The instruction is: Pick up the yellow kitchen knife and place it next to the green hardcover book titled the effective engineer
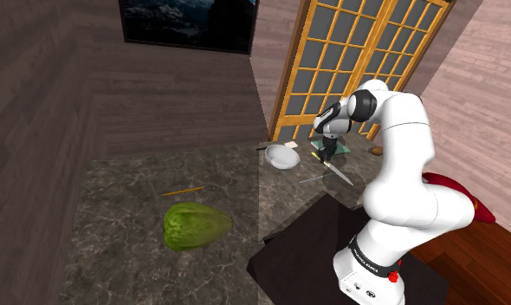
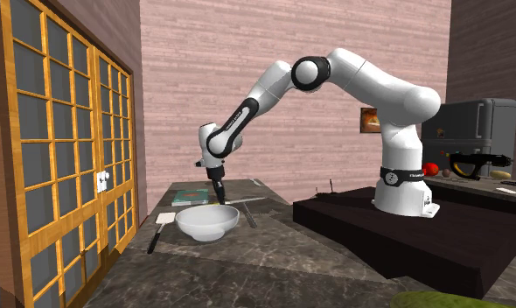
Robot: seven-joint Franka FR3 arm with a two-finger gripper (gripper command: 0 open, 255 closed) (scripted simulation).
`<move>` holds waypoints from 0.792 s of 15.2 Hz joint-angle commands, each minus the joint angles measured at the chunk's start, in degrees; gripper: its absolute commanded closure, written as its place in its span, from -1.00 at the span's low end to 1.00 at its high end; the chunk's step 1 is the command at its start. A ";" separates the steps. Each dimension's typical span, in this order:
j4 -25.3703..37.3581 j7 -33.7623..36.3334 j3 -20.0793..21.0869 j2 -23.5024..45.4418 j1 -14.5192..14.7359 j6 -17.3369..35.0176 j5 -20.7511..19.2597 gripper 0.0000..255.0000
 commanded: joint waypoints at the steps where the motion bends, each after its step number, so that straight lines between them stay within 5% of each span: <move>1: 0.00 0.00 0.00 0.00 0.00 0.00 0.00 -1.00; 12: -0.48 0.18 -0.33 -4.77 0.88 -4.34 -0.32 -1.00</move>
